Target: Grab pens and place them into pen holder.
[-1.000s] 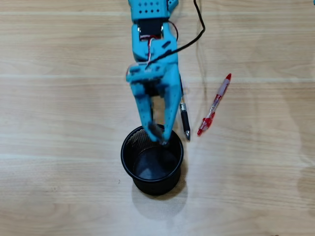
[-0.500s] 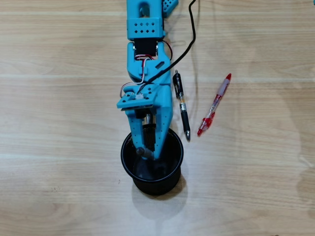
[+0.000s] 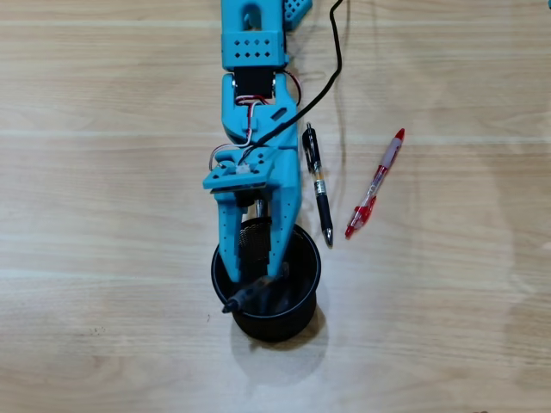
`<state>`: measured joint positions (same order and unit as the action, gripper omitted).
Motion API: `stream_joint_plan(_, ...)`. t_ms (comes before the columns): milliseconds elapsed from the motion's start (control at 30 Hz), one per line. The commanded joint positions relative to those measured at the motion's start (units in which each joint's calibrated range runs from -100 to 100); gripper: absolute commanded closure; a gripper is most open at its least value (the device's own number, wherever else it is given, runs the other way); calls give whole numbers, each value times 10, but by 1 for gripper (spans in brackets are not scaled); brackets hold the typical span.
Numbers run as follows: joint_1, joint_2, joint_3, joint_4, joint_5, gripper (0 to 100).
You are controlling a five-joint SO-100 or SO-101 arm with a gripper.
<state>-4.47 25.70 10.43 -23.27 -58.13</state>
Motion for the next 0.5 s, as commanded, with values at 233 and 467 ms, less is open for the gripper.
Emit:
stream_joint_plan(233,22,-239,-28,275,81,98)
stream_joint_plan(467,28,-380,-21,551,153,98)
